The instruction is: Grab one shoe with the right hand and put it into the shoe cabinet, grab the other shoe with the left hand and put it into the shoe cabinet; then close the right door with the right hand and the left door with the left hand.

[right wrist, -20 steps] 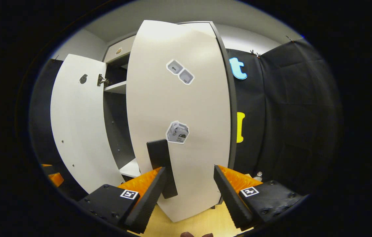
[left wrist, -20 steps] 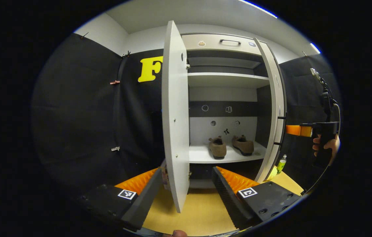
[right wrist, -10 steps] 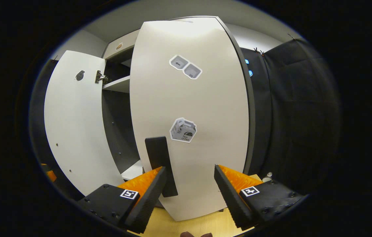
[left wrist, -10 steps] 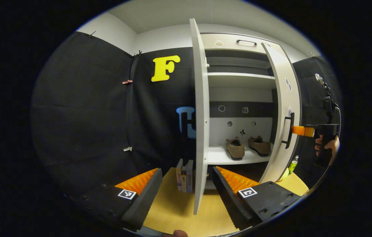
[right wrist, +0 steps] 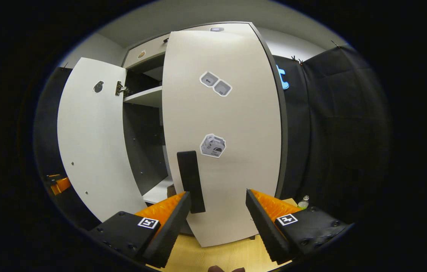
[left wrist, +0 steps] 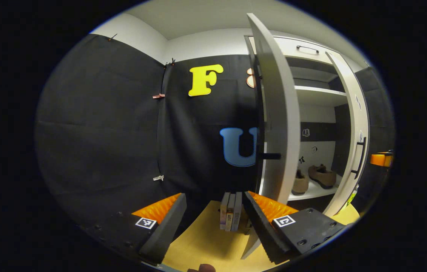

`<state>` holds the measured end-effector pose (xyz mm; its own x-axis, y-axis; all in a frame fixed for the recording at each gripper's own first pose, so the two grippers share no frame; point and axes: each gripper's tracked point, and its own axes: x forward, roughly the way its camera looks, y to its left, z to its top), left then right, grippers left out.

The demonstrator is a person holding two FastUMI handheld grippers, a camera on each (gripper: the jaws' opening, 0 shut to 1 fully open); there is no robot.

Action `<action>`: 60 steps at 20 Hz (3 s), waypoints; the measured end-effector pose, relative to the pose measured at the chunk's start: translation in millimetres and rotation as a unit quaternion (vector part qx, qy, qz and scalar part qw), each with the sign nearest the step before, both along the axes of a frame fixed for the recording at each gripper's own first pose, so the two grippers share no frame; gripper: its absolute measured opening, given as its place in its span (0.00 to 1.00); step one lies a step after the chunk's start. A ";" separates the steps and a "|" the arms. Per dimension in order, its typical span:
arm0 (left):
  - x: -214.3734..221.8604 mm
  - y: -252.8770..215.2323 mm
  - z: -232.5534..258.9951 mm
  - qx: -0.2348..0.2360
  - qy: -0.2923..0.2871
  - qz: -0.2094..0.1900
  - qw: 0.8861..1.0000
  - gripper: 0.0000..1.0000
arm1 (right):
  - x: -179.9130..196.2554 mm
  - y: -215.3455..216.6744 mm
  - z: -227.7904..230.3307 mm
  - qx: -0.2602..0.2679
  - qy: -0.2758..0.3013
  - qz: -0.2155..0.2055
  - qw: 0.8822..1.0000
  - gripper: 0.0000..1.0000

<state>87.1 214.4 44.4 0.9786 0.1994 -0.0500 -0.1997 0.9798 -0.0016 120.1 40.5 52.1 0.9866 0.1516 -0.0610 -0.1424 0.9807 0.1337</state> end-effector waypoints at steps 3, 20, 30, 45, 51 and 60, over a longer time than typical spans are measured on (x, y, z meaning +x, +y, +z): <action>16.8 5.7 -9.8 -0.002 0.017 -0.002 1.000 0.97 | -9.0 -13.7 1.4 -0.005 -0.002 -0.010 1.000 0.97; 4.1 -83.1 -7.0 0.003 0.023 -0.101 0.995 0.93 | -32.6 -32.9 2.7 -0.004 0.003 -0.015 1.000 0.97; 32.3 -175.0 -2.4 -0.041 0.005 -0.166 0.985 0.96 | -40.4 -46.2 -0.1 -0.004 0.008 -0.015 1.000 0.97; 87.6 -243.5 4.4 0.003 -0.010 -0.164 0.986 0.96 | -41.2 -60.0 -3.6 -0.004 0.012 -0.019 1.000 0.97; 75.9 -236.1 9.6 -0.003 -0.015 -0.162 0.987 0.94 | -46.1 -48.9 -0.3 -0.007 0.007 -0.013 1.000 0.97; 19.0 -228.3 24.1 0.001 -0.026 -0.180 0.983 0.94 | -72.0 -25.2 20.7 -0.006 -0.015 0.004 1.000 0.97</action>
<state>106.1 -14.0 68.5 0.9870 -0.1604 0.0020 0.1604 0.9870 -0.0006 48.1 15.3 72.8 0.9867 0.1588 -0.0339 -0.1538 0.9810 0.1181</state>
